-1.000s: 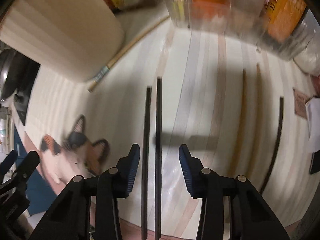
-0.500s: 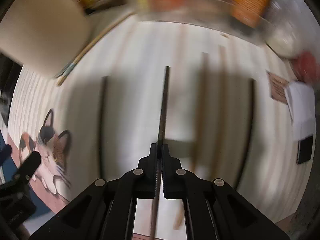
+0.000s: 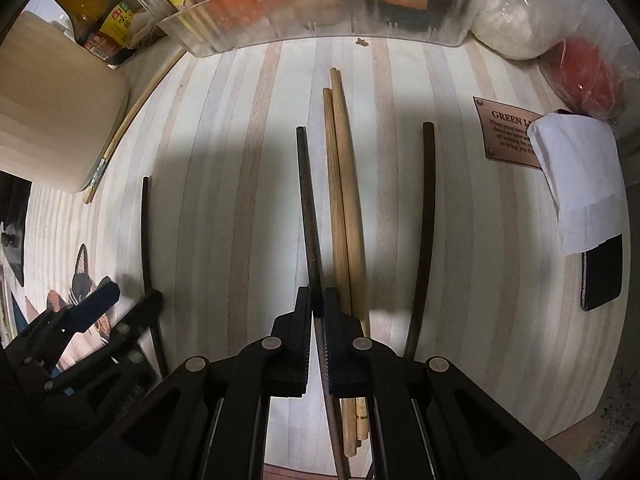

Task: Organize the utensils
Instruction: 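Grasp a black chopstick with the left tool while the right tool grasps a dark brown chopstick, then lift both held chopsticks and carry them toward the utensil holder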

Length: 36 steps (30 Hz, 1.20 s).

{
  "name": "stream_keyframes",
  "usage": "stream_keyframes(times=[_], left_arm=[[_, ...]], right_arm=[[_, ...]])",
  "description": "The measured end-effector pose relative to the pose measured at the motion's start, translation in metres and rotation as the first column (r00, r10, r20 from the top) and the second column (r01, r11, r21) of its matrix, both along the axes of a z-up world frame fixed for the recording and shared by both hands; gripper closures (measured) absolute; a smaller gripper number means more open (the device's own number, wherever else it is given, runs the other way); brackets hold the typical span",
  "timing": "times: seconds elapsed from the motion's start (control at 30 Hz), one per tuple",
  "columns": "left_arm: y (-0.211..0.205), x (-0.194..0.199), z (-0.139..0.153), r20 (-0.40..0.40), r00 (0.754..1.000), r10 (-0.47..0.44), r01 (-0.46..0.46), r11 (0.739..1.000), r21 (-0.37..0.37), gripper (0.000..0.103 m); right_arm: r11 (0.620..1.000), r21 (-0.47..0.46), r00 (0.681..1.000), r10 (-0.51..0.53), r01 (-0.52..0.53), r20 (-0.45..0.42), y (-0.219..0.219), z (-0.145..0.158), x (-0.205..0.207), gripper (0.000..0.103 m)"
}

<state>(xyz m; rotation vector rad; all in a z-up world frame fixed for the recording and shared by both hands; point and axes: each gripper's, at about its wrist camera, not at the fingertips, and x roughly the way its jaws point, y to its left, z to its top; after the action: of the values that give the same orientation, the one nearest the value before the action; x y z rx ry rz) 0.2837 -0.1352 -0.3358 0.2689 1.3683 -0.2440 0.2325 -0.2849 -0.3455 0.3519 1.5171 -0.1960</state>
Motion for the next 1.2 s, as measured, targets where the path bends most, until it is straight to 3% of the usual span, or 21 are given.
stream_keyframes(times=[0.07, 0.2, 0.3, 0.43, 0.57, 0.73, 0.93, 1.07, 1.2], left_arm=[[0.015, 0.007, 0.0, 0.001, 1.0, 0.028, -0.028, 0.999, 0.024, 0.098], [0.069, 0.014, 0.0, -0.002, 0.989, 0.147, -0.147, 0.988, 0.052, 0.098], [0.105, 0.014, 0.0, -0.009, 0.973, 0.23, -0.229, 0.971, 0.063, 0.098], [0.131, 0.011, 0.0, -0.013, 0.959, 0.282, -0.281, 0.958, 0.061, 0.098], [0.126, 0.009, -0.001, 0.002, 0.961, 0.275, -0.275, 0.959, 0.072, 0.098], [0.126, 0.004, -0.003, 0.008, 0.964, 0.264, -0.264, 0.961, 0.078, 0.099], [0.12, 0.01, 0.001, -0.004, 0.966, 0.26, -0.259, 0.963, 0.077, 0.098], [0.122, 0.016, 0.0, -0.003, 0.969, 0.245, -0.244, 0.967, 0.076, 0.099], [0.119, 0.024, -0.001, 0.024, 0.974, 0.223, -0.224, 0.97, 0.089, 0.1]], right_arm=[[1.0, -0.016, 1.0, 0.009, -0.009, -0.008, 0.003, -0.001, 0.007, 0.097], [0.999, -0.034, 1.0, 0.026, -0.026, -0.018, 0.03, -0.003, 0.031, 0.097], [0.998, 0.006, 0.998, 0.063, -0.062, -0.011, 0.05, -0.005, 0.044, 0.097], [0.98, 0.071, 0.982, 0.186, -0.184, -0.02, 0.095, -0.007, 0.053, 0.097], [0.966, 0.046, 0.966, 0.256, -0.254, -0.047, 0.112, -0.007, 0.058, 0.097], [0.953, 0.091, 0.949, 0.297, -0.288, -0.106, 0.114, -0.01, 0.078, 0.097], [0.932, 0.056, 0.916, 0.363, -0.359, -0.169, 0.115, -0.013, 0.108, 0.097], [0.925, 0.048, 0.9, 0.377, -0.376, -0.22, 0.121, -0.016, 0.124, 0.097], [0.923, 0.029, 0.9, 0.38, -0.383, -0.216, 0.133, -0.016, 0.126, 0.097]])
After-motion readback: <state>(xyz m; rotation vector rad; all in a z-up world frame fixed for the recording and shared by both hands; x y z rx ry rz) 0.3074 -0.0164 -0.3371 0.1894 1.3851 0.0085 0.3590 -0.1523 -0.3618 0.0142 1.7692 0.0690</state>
